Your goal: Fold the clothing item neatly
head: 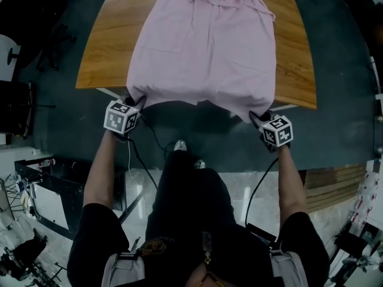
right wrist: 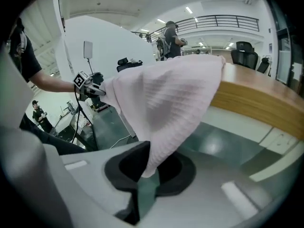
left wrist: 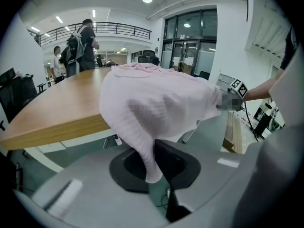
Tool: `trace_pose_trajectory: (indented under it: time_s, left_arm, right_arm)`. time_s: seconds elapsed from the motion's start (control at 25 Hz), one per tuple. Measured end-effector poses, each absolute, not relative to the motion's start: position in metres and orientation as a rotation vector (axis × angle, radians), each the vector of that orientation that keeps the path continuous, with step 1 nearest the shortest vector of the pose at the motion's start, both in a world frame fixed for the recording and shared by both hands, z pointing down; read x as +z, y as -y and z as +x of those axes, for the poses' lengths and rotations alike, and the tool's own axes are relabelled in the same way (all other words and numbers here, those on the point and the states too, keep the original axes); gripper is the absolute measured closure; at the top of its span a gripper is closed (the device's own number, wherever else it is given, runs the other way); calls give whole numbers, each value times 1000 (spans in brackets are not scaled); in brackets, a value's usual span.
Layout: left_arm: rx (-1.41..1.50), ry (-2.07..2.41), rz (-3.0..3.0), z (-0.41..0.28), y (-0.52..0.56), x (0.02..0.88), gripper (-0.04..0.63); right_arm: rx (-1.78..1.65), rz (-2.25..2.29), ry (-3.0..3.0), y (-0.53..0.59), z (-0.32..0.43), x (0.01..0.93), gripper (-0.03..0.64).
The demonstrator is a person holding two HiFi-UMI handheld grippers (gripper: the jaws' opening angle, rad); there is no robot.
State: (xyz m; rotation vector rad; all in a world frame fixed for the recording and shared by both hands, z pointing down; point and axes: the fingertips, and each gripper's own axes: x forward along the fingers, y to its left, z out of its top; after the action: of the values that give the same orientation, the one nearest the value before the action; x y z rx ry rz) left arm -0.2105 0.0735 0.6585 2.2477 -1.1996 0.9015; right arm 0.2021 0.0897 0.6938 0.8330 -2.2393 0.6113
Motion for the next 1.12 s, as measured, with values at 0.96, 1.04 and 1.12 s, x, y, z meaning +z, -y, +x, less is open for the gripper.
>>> trace_pose_trajectory:
  time_s: [0.96, 1.04, 1.12]
  left_arm:
    - [719, 1213, 2500, -162, -4, 454, 580]
    - [721, 1212, 2521, -159, 18, 440, 581]
    - [719, 1210, 2542, -157, 43, 428, 580]
  right_arm:
    - [264, 777, 2588, -19, 181, 466, 604]
    - [249, 791, 2597, -1, 178, 454, 604]
    - [241, 819, 2597, 21, 178, 445, 604]
